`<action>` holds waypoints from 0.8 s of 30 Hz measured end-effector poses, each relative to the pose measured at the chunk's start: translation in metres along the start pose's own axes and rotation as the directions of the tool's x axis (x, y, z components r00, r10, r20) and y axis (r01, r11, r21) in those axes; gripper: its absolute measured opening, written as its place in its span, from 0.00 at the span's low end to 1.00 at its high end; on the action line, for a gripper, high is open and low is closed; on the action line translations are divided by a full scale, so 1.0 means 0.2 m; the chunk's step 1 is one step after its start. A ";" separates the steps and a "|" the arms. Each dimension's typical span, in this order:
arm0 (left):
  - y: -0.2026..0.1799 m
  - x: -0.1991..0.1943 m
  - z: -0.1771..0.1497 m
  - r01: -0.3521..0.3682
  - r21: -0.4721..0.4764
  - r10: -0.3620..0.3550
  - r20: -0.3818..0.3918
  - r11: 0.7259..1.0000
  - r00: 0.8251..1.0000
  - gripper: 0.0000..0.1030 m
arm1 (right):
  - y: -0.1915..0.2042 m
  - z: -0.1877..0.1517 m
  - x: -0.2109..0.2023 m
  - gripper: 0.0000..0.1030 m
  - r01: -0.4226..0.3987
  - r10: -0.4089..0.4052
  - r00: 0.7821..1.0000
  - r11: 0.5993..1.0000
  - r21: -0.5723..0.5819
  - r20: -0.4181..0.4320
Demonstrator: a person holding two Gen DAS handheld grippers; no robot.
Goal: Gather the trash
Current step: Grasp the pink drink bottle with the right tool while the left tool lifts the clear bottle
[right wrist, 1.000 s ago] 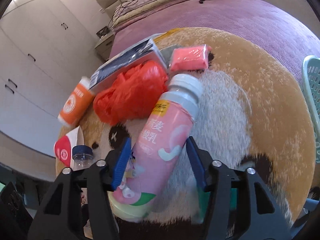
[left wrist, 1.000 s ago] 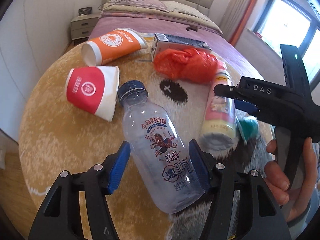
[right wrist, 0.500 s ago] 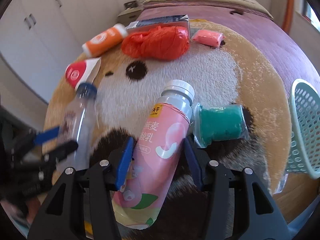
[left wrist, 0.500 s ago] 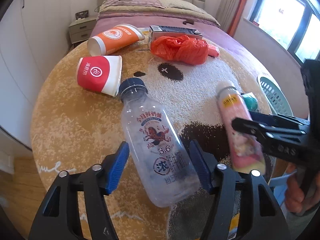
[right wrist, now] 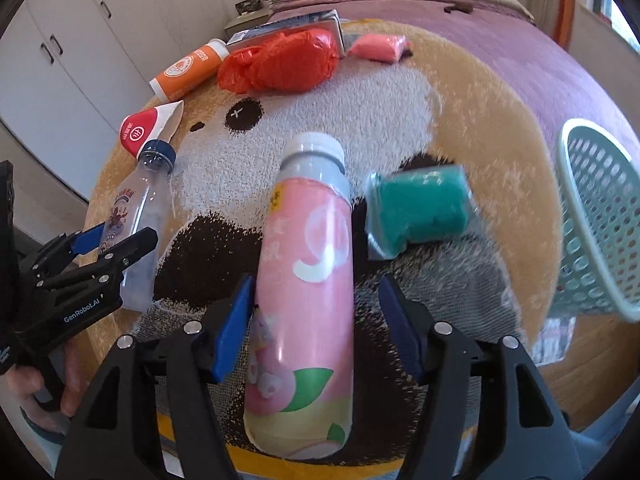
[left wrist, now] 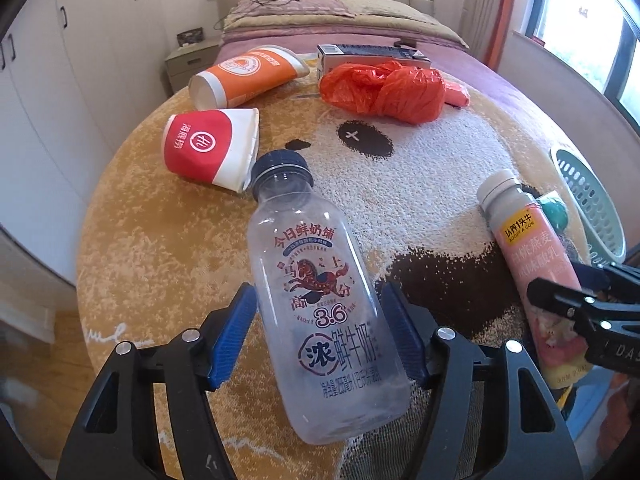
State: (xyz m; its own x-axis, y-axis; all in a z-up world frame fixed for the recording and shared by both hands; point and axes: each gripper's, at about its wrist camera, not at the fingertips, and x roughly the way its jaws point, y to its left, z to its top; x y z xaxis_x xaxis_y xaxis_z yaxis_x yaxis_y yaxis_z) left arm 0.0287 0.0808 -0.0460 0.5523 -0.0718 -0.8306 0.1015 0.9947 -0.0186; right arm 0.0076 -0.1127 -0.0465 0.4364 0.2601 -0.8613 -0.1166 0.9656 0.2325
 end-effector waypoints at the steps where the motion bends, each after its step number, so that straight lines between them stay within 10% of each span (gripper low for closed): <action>1: 0.00 0.00 0.00 -0.004 0.002 0.004 0.005 1.000 1.000 0.60 | 0.00 -0.01 0.01 0.59 -0.008 0.008 1.000 1.000 0.013 0.004; 24: -0.08 -0.22 0.03 0.228 -0.046 -0.219 0.160 0.972 0.963 0.53 | -0.07 -0.05 -0.26 0.45 -0.120 0.112 0.975 0.992 0.032 0.192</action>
State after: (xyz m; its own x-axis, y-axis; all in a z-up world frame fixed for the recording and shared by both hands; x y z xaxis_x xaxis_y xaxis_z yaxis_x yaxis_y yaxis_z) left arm 0.0076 0.0684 -0.0065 0.6417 -0.2984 -0.7065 0.1866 0.9543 -0.2336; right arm -0.0227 -0.1395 -0.0100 0.5839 0.3614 -0.7270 -0.1398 0.9268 0.3485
